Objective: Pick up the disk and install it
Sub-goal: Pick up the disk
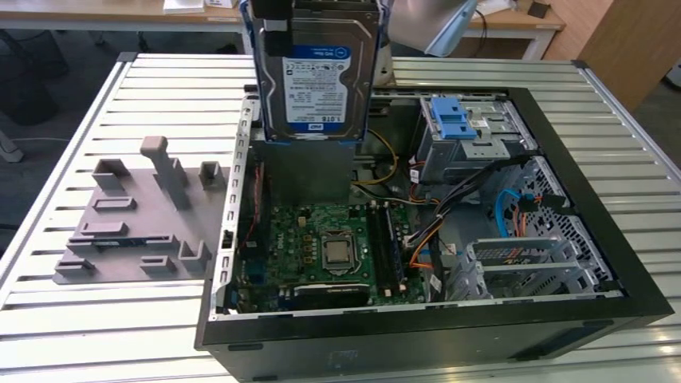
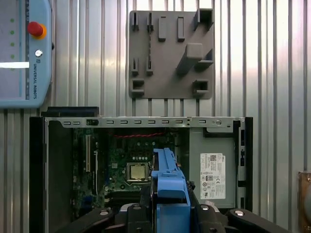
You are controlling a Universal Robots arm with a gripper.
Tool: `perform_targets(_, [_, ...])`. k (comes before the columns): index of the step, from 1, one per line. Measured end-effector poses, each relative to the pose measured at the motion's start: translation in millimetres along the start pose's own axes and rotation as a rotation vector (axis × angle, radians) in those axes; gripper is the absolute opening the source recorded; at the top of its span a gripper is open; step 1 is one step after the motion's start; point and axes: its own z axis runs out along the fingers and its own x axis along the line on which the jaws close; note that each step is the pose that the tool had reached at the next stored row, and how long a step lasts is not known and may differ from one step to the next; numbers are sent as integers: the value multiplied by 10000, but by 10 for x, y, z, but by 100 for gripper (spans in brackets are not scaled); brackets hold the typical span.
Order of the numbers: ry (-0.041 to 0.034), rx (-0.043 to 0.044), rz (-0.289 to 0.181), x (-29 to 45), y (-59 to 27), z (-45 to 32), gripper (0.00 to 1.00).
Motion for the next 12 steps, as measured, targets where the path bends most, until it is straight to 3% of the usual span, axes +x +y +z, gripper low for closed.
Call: perform_targets(12, [-1,1,1,6,-255,-1,36])
